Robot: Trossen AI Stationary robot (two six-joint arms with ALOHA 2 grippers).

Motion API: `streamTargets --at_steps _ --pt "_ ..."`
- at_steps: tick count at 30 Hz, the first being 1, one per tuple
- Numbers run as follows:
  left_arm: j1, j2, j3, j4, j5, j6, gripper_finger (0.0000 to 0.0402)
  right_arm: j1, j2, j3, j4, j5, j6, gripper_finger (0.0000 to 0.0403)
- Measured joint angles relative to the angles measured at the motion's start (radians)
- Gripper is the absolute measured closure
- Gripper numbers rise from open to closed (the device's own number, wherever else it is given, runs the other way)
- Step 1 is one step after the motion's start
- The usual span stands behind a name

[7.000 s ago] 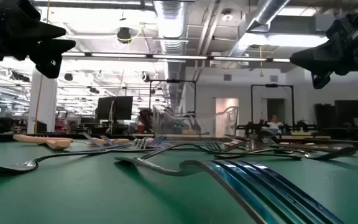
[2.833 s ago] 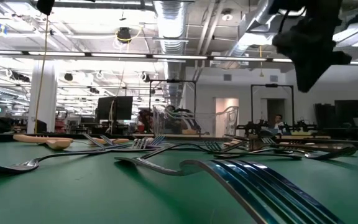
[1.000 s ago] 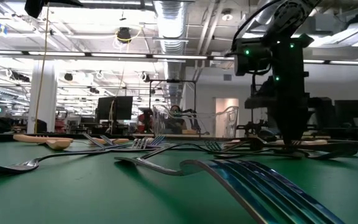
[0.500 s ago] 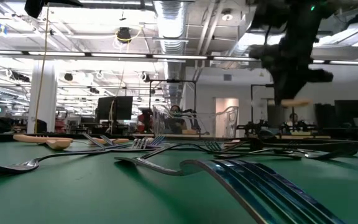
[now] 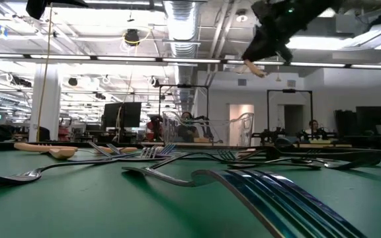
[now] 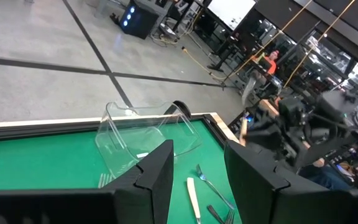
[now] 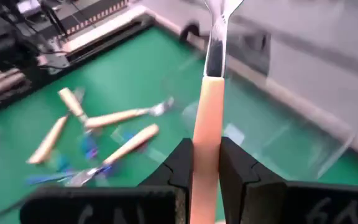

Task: Sort silverware by color (type)
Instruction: Put the orange fork into the bottom left transparent bin

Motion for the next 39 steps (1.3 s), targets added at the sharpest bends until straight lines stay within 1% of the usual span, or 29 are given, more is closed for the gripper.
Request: streamTargets --at_steps 3,6,9,11,13,15,18,20,22,23,25,27,30,32,34,36,37,39 --pt "0.000 0.000 0.000 0.000 0.001 0.000 0.0274 -0.053 0.049 0.065 -0.006 -0.011 -0.087 0.0343" --pt "0.000 0.000 0.000 -0.001 0.001 0.000 0.0274 -0.065 0.091 0.136 0.000 -0.084 -0.106 0.0343" --pt "0.000 0.000 0.000 -0.001 0.002 0.000 0.0274 -0.024 0.137 0.203 0.009 -0.162 -0.122 0.0343" --pt "0.000 0.000 0.000 0.008 0.016 0.000 0.0274 0.019 0.172 0.246 0.013 -0.172 -0.124 0.0343" --pt "0.000 0.002 0.000 0.055 0.024 0.011 0.0274 0.063 0.204 0.291 0.034 -0.174 -0.128 0.0343" --pt "0.000 0.020 0.000 0.134 0.039 0.061 0.0274 0.109 0.240 0.340 0.092 -0.174 -0.136 0.0343" --pt "0.000 0.057 0.000 0.267 0.122 0.194 0.0274 0.164 0.298 0.407 0.153 -0.174 -0.165 0.0342" --pt "0.000 0.089 0.000 0.345 0.160 0.276 0.0274 0.195 0.339 0.456 0.182 -0.174 -0.174 0.0342" --pt "0.000 0.112 0.000 0.386 0.179 0.337 0.0274 0.216 0.382 0.511 0.178 -0.180 -0.176 0.0342" --pt "0.000 0.118 0.000 0.395 0.185 0.363 0.0274 0.224 0.400 0.536 0.190 -0.201 -0.175 0.0342" --pt "0.002 0.122 0.000 0.405 0.167 0.387 0.0274 0.233 0.439 0.579 0.188 -0.270 -0.174 0.0341" --pt "0.010 0.113 0.000 0.405 0.136 0.384 0.0274 0.247 0.490 0.626 0.236 -0.324 -0.152 0.0341" --pt "0.023 0.086 0.000 0.408 0.122 0.363 0.0274 0.278 0.577 0.693 0.237 -0.366 -0.125 0.0341" --pt "0.032 0.063 0.000 0.409 0.112 0.379 0.0274 0.304 0.627 0.720 0.222 -0.396 -0.126 0.0341" --pt "0.041 0.028 0.000 0.405 0.058 0.413 0.0274 0.334 0.674 0.744 0.260 -0.427 -0.128 0.0341" --pt "0.049 -0.002 0.000 0.408 -0.025 0.416 0.0274 0.362 0.719 0.768 0.293 -0.460 -0.123 0.0341" --pt "0.052 -0.020 0.000 0.405 -0.064 0.410 0.0274 0.379 0.744 0.782 0.308 -0.465 -0.119 0.0341" --pt "0.056 -0.048 0.000 0.407 -0.106 0.387 0.0273 0.413 0.794 0.813 0.321 -0.465 -0.113 0.0341"
